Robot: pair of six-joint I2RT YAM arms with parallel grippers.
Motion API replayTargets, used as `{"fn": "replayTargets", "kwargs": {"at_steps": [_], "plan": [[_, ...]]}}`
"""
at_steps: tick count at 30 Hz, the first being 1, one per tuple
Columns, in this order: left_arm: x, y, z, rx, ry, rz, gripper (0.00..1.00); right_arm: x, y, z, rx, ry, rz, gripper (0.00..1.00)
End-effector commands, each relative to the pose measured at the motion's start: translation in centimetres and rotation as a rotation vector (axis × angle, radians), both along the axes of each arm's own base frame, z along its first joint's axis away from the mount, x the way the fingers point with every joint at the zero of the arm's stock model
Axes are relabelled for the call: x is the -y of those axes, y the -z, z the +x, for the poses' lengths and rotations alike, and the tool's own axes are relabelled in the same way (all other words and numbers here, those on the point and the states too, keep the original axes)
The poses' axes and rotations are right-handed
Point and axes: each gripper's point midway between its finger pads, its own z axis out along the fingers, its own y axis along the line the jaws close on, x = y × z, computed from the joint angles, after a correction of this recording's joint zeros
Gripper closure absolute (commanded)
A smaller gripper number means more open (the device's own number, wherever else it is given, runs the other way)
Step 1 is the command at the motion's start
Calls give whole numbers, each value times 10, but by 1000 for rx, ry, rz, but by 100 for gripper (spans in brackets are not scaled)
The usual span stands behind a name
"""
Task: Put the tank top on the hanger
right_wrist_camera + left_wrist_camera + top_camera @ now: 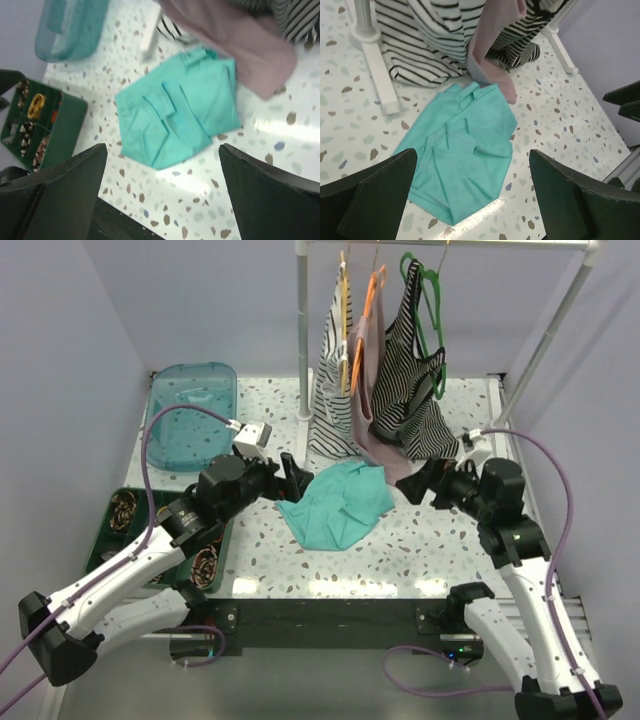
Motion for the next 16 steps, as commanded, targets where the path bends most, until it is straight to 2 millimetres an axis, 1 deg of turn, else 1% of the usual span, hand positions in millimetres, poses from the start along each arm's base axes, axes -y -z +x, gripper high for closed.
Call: {"fn": "replayTargets", "kwargs": {"at_steps": [1,2,3,4,6,9,13,15,16], "plan": [[-12,24,2,-36,-86,-30,0,-6,29,-8,-35,-16,52,1],[-14,33,2,-50,-97,-20,0,-8,34,-9,-46,-21,61,1],[-15,37,2,-56,-104,-16,0,-8,41,-8,-51,-23,62,1],[-16,43,2,-61,-107,-10,0,-8,43,-8,-56,-24,59,1],[-16,47,3,-62,-114,-13,0,-8,50,-6,-62,-21,49,1],[-17,54,4,-74,-129,-10,0,-9,54,-4,-66,-32,49,1],[-19,54,7,-72,-145,-12,0,-10,59,-1,-75,-38,41,1],[-17,51,7,-61,-139,-17,0,-8,62,-1,-78,-34,31,1],[-17,45,9,-44,-141,-34,0,-9,63,-1,-75,-37,27,1]]}}
